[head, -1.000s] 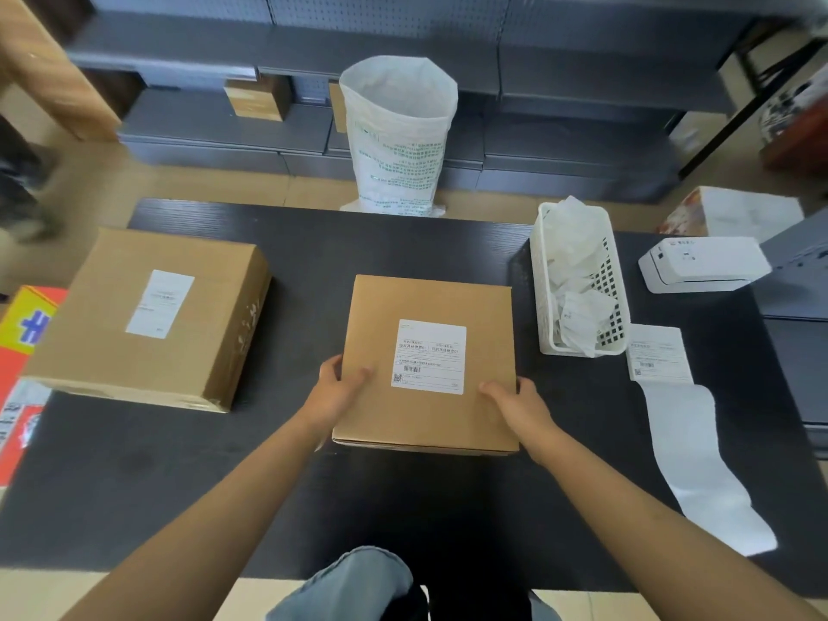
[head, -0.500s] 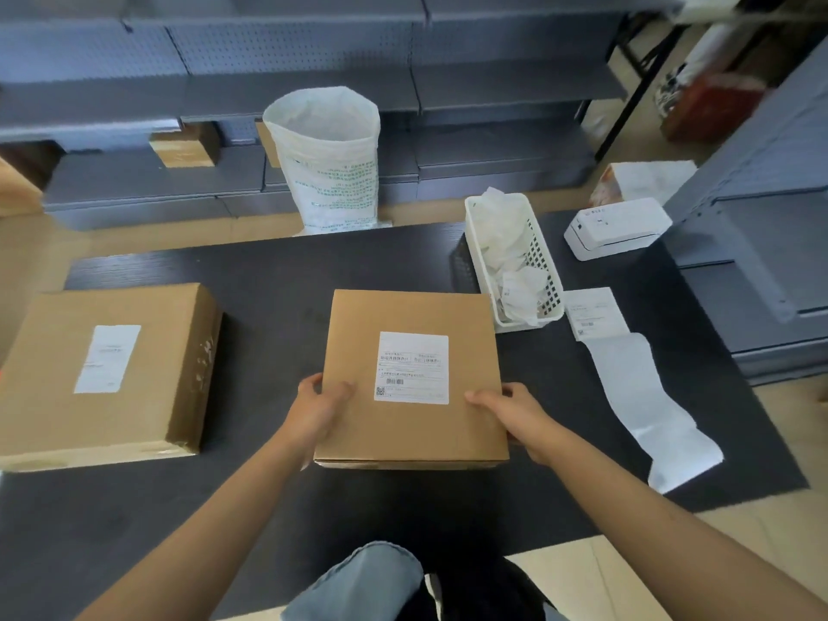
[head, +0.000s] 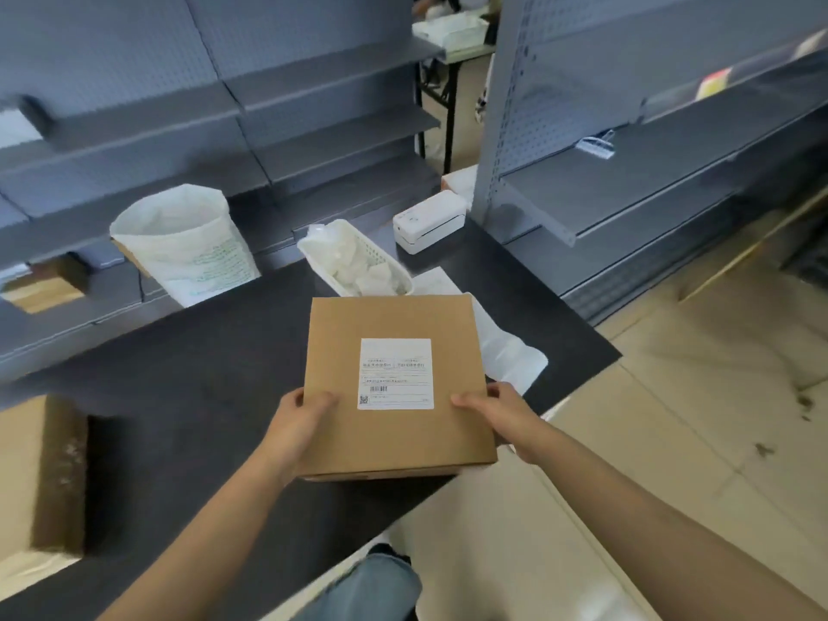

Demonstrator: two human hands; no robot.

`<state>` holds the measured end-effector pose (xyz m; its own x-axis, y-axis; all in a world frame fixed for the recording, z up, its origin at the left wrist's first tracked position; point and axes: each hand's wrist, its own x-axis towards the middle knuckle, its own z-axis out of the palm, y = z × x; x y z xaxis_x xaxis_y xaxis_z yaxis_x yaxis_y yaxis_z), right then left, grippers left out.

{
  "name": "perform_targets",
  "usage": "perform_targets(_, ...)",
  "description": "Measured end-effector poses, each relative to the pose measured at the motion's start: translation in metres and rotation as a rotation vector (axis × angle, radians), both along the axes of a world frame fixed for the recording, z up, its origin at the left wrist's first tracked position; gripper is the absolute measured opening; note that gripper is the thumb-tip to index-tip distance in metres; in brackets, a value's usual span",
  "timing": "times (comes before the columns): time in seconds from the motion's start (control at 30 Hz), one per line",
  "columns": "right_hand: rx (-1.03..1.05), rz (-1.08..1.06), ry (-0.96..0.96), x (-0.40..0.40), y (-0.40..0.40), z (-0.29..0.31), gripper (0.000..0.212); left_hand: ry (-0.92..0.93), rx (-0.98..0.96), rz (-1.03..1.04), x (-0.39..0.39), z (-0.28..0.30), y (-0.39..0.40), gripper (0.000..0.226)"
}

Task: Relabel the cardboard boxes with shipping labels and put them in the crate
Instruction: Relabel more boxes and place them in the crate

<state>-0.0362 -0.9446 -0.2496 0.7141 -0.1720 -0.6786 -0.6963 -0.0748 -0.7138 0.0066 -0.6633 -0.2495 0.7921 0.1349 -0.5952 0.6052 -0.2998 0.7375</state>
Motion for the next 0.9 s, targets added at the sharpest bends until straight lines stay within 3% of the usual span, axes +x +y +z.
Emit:
perform_targets(0.23,-0.03,-0.352,-0.053,-0.12,-0.138,0.024,0.059,-0.067,-0.069,-0.324,-0.045,0.018,-0.166,0.047)
perform_targets(0.5,-0.112,-0.702,-0.018,-0.236,-0.273,0.027,0.066,-0.014,-0.217,-0.653,-0.092,0.018,-0.349,0.035)
perform_targets(0.7,-0.08,-0.862,0.038,-0.273,-0.354,0.015,0.065,0.097,-0.189,-0.848,-0.079,-0.011,-0.478,0.056)
perform_targets(0.9,-0.052,-1.0,0.081,-0.273,-0.441,0.013,0.058,0.122,-0.173,-1.025,-0.055,-0.021,-0.608,0.06)
